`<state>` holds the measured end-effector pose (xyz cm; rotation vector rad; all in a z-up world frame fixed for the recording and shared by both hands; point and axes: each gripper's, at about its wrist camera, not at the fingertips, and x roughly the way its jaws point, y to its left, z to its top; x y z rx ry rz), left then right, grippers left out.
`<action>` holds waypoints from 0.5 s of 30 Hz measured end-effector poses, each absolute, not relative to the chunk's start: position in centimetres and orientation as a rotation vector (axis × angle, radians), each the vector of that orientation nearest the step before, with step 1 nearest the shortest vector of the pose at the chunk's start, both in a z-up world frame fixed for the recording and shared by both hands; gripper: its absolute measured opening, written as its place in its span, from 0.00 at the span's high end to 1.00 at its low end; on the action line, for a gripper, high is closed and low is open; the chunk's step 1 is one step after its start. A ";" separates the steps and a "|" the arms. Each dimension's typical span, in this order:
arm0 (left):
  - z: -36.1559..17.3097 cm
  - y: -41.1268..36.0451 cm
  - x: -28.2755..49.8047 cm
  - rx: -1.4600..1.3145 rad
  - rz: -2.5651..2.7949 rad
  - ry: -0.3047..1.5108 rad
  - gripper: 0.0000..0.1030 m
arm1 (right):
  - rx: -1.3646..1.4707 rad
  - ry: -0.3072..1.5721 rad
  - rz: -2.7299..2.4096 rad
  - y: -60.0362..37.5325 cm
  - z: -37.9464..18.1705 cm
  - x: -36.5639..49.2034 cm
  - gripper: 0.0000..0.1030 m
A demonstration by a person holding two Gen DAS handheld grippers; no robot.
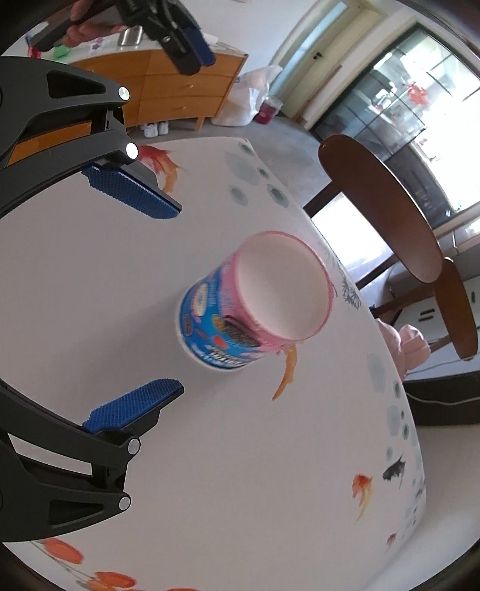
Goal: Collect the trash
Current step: 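Close right tool on the pink-and-blue paper cup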
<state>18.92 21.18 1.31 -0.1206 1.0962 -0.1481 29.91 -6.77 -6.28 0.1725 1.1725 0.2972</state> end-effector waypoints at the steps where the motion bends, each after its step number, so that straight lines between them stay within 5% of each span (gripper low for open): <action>1: 0.9 21.1 19.1 -0.126 -0.141 1.107 0.14 | 0.180 1.172 0.305 -6.8 -6.4 30.5 0.15; 15: -2.5 20.1 21.7 -0.145 -0.099 1.152 0.14 | 0.167 1.161 0.366 -5.8 -7.7 34.3 0.15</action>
